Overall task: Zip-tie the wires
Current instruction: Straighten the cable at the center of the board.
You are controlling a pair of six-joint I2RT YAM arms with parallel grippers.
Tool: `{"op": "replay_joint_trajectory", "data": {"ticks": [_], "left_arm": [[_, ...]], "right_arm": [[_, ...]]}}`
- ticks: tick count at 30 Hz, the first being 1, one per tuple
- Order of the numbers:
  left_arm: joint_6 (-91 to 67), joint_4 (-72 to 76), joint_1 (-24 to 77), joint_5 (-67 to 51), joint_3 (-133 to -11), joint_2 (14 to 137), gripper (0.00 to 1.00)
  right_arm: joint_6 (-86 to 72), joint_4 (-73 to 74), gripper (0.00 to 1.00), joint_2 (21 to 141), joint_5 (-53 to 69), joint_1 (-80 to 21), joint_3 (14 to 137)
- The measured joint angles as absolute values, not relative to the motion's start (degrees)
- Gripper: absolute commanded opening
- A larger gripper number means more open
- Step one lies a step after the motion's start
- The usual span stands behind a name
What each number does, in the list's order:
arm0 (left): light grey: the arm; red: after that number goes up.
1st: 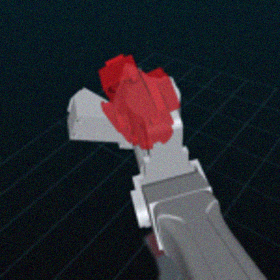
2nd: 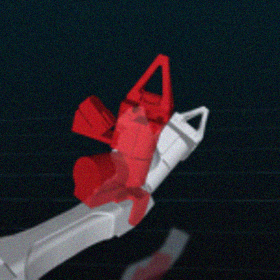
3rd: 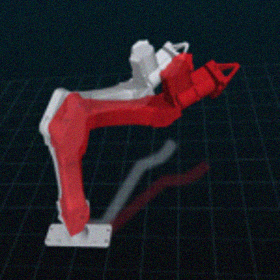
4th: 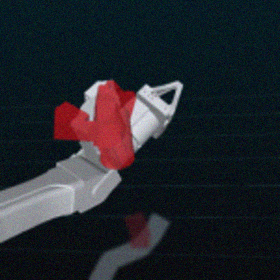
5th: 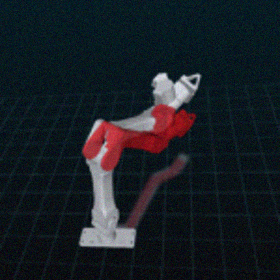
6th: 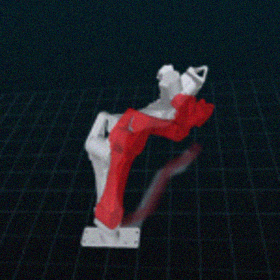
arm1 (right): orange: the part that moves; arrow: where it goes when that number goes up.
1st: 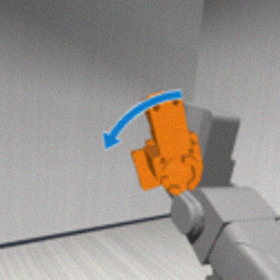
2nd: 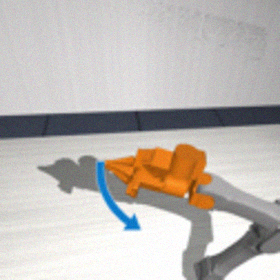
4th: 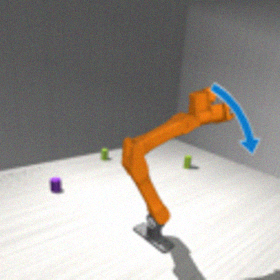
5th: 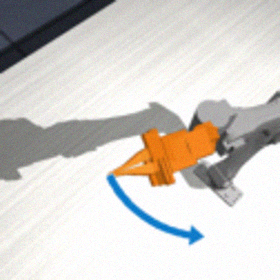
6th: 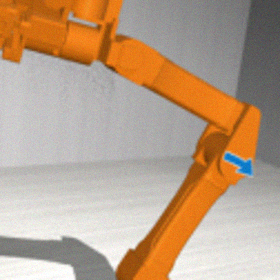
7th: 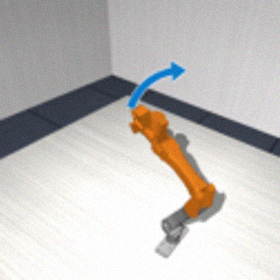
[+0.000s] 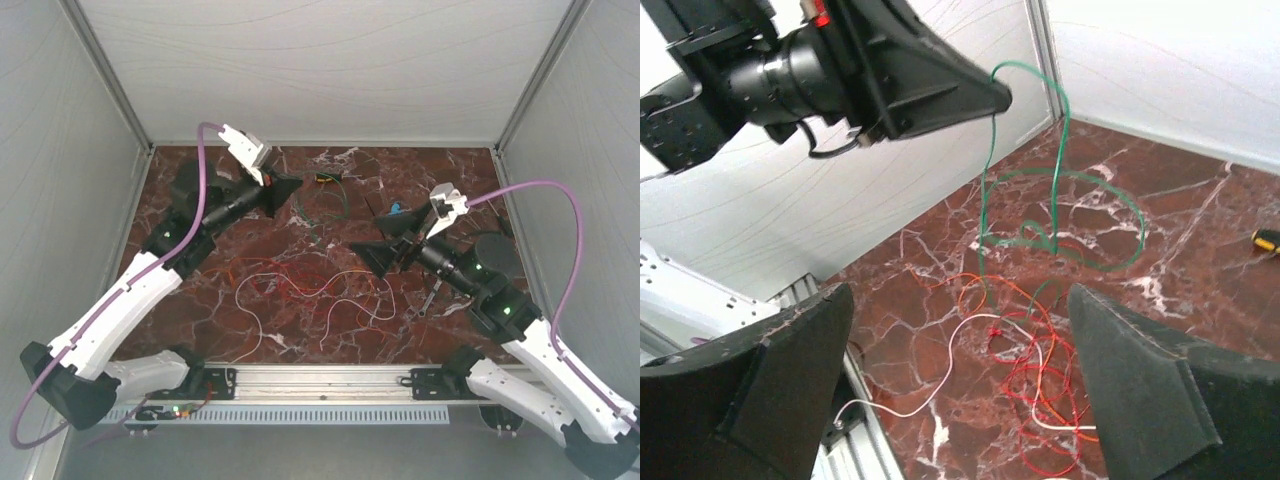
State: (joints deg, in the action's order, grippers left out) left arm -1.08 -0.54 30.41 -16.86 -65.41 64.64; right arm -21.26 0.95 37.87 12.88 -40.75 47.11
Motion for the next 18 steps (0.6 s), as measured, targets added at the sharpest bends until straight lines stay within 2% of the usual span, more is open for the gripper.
{"op": "replay_joint_trajectory", "data": {"ticks": [6, 12, 18], "left_arm": [[-1.2, 2.8, 32.6, -20.4, -63.0, 62.2, 0.00], [-1.6, 3.8, 32.7, -21.8, -62.3, 61.9, 0.00], [-1.8, 4.2, 32.7, -22.2, -62.0, 61.3, 0.00]], "right_arm": [[-18.5, 0.0, 0.65, 43.8, 13.1, -40.9, 52.3], [-16.5, 0.0, 0.57, 48.1, 13.3, -42.3, 54.3], [-15.1, -0.8, 0.35, 49.5, 12.8, -43.3, 54.5]]}}
